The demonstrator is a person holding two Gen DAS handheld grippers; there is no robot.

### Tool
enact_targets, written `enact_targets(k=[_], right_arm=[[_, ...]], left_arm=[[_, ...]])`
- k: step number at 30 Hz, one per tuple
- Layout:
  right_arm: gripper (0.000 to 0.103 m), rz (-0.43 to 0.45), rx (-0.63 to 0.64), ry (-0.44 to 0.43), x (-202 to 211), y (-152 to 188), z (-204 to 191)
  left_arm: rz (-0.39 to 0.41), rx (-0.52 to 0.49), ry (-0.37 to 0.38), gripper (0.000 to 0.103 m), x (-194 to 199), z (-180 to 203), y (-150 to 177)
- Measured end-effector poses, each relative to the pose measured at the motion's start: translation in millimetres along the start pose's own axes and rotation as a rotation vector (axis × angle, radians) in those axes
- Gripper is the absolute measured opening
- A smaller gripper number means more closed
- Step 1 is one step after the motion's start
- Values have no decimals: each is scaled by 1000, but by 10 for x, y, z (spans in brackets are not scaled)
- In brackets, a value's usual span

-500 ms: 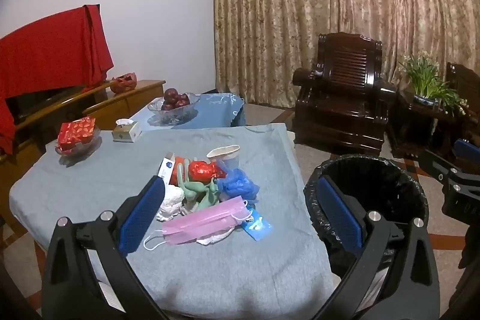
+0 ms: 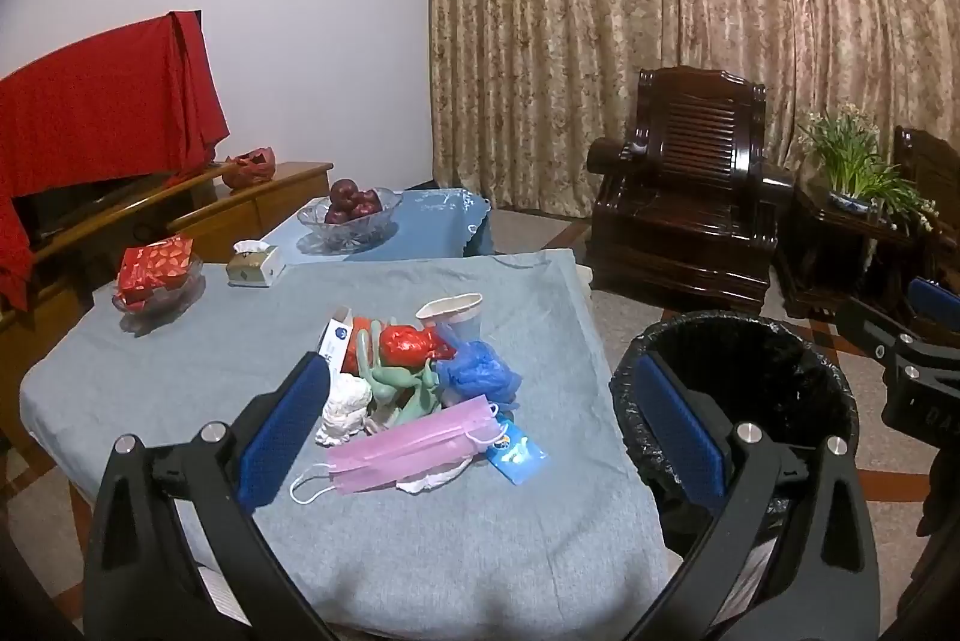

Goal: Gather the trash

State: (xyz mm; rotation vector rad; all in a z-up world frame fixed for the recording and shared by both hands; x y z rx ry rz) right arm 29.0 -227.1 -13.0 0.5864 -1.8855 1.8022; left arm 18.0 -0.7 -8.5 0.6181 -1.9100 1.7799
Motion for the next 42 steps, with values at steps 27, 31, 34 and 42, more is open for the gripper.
enact_targets(k=[27,31,34,42], right_arm=[[97,3,-1,-1,9,-21,25],[97,3,-2,-1,10,-16,29],[97,2,-1,-1,8,-15,27],[97,1,-1,-1,-5,2,30]], left_arm=[[5,-3,-2,98,32,-9,-42],[5,-3,-2,98,30,-11,-42],[5,-3,-2,98,32,-10,-49],[5,-3,-2,98,33,-12,-46]])
Point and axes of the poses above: each gripper's, at about its wrist camera, not at the fingertips, and x roughly against the way its jaws point, z to its right, y to its underside, the point moved 2 cm from there along -x, roughly the way its jaws point, and after that the axes turned 12 degrees about -z, right-handed, at the moved point
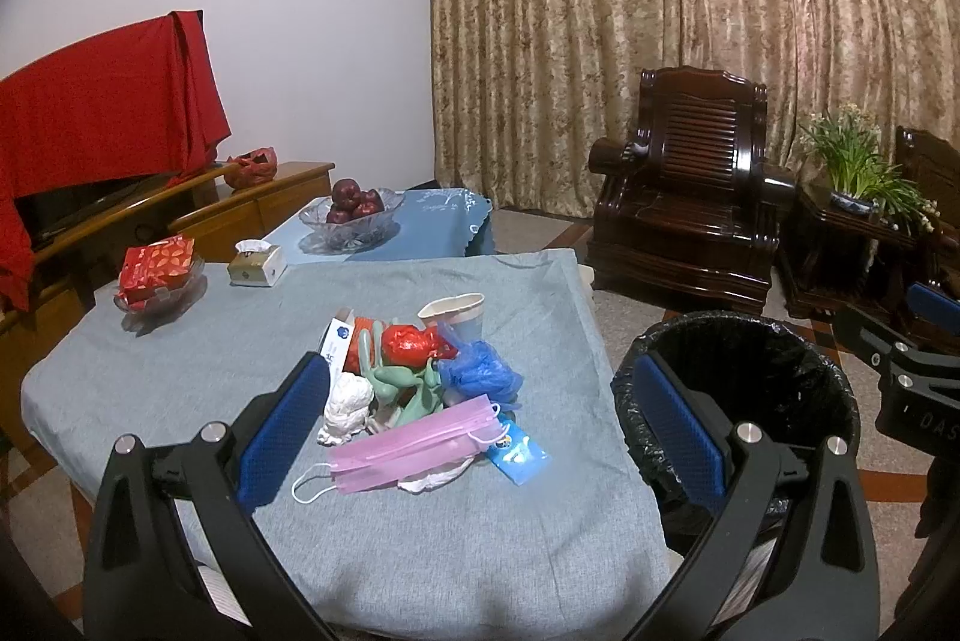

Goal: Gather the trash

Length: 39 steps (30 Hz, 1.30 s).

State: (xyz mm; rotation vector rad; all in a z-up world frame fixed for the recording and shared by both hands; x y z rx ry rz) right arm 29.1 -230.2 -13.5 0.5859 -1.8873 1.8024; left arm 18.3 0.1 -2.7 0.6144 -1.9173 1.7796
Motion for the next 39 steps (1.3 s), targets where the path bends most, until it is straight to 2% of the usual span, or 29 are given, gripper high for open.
enact_targets(k=[30,31,39], right_arm=[[97,-9,1,0,3,-4,11],[97,-11,1,1,-83,145,35],[97,-16,2,0,-149,209,24]], left_arm=[[-4,1,1,98,24,-23,-31],[-5,1,1,98,26,-24,-35],[-10,3,2,98,6,-92,27]])
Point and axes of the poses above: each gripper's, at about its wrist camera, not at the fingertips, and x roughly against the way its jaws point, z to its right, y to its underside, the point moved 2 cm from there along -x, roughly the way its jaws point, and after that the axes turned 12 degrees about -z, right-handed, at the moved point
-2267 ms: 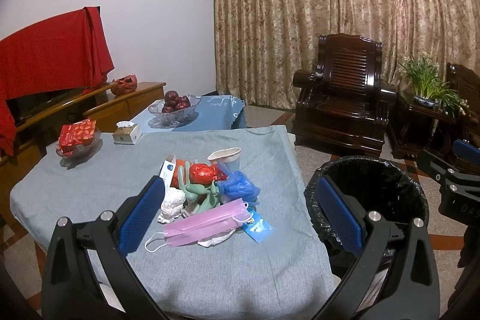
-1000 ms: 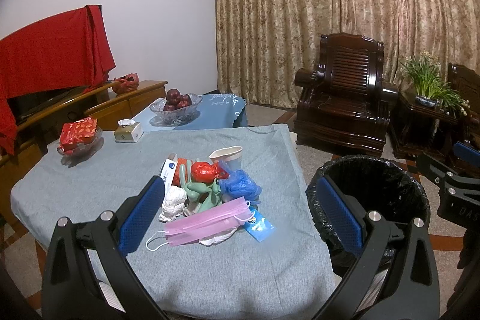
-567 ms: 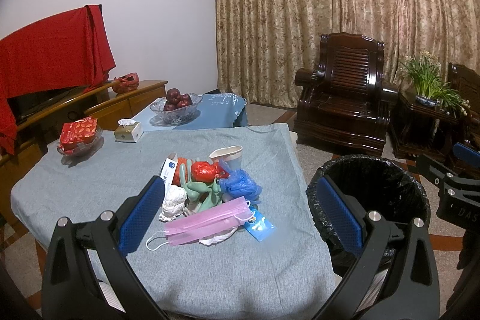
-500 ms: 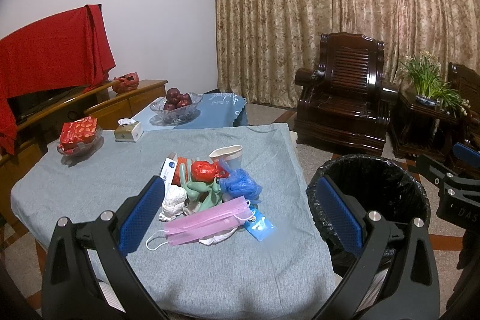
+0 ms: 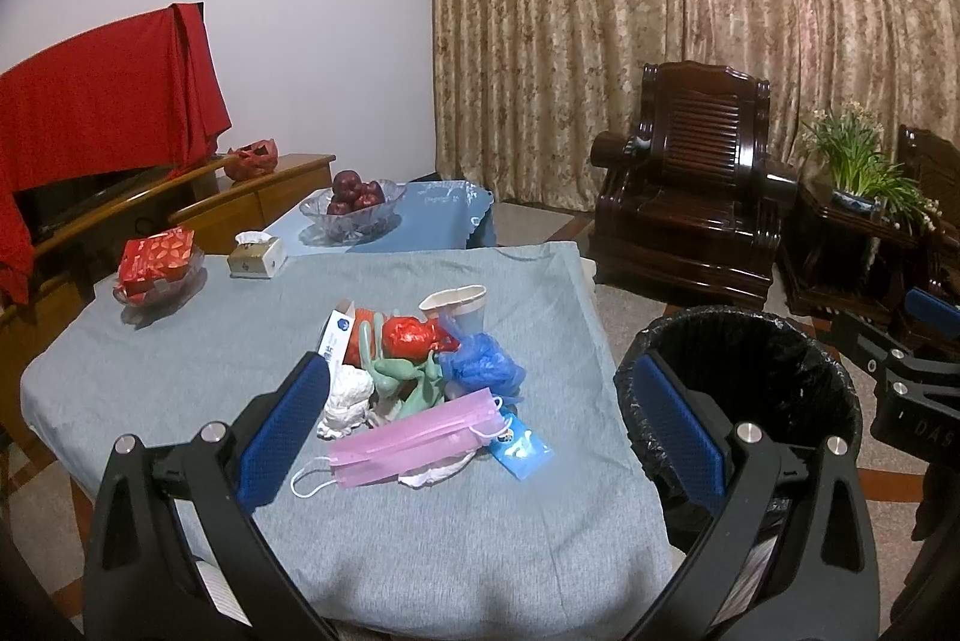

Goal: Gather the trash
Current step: 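Move both tools toward the trash pile on the table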

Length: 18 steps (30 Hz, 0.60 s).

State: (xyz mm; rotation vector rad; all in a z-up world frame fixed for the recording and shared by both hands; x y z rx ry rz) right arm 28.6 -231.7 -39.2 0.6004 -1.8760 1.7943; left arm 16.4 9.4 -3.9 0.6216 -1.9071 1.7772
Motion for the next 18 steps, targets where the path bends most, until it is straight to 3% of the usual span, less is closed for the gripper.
enact_targets(k=[9,18], right_arm=[[97,-24,19,-23,-145,-52,-175],[97,-60,63,-135,-504,-170,-567]], left_arm=[[-21,48,5,98,-212,-218,102],[-75,115,-136,98,-610,-871,126]])
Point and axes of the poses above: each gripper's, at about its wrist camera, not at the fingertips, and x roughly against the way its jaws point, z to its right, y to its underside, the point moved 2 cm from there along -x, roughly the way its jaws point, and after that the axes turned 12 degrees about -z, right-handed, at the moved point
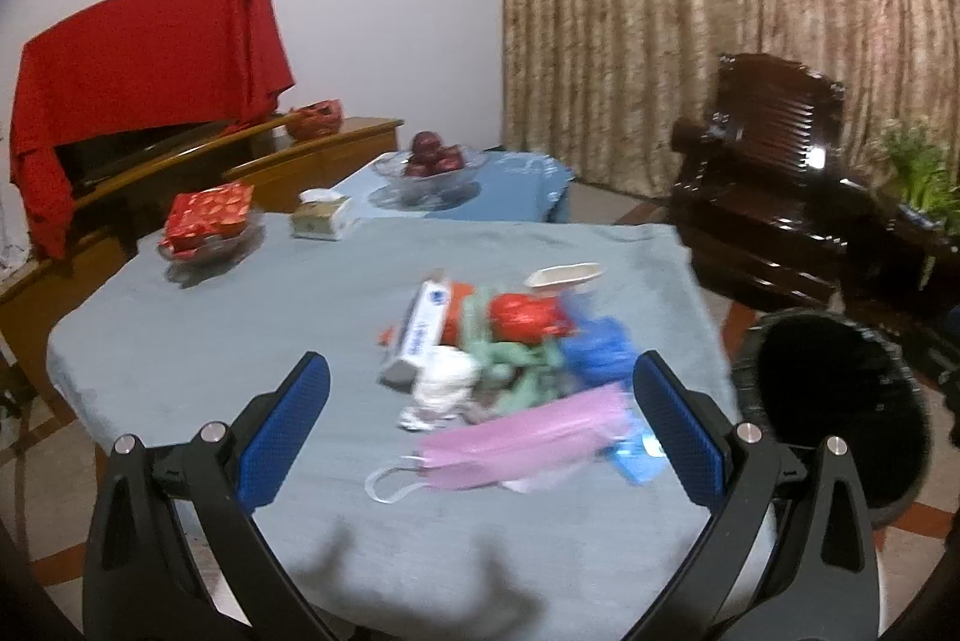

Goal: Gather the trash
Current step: 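Move both tools toward the trash pile on the table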

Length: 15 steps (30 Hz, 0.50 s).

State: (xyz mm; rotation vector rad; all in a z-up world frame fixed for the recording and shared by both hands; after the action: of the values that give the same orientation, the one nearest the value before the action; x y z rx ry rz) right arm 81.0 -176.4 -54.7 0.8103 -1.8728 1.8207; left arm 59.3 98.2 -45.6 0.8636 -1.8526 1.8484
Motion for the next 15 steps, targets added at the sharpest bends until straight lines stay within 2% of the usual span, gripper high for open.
enact_targets(k=[3,6,15], right_arm=[[97,-18,23,-38,-256,-66,-171],[92,-47,45,-70,-535,-143,-317],[81,-148,100,-141,-1423,-255,-732]], left_arm=[[-10,32,-19,98,-175,-210,-24],[-32,44,-47,98,-387,-364,-29],[-84,36,-49,98,-943,-526,-62]])
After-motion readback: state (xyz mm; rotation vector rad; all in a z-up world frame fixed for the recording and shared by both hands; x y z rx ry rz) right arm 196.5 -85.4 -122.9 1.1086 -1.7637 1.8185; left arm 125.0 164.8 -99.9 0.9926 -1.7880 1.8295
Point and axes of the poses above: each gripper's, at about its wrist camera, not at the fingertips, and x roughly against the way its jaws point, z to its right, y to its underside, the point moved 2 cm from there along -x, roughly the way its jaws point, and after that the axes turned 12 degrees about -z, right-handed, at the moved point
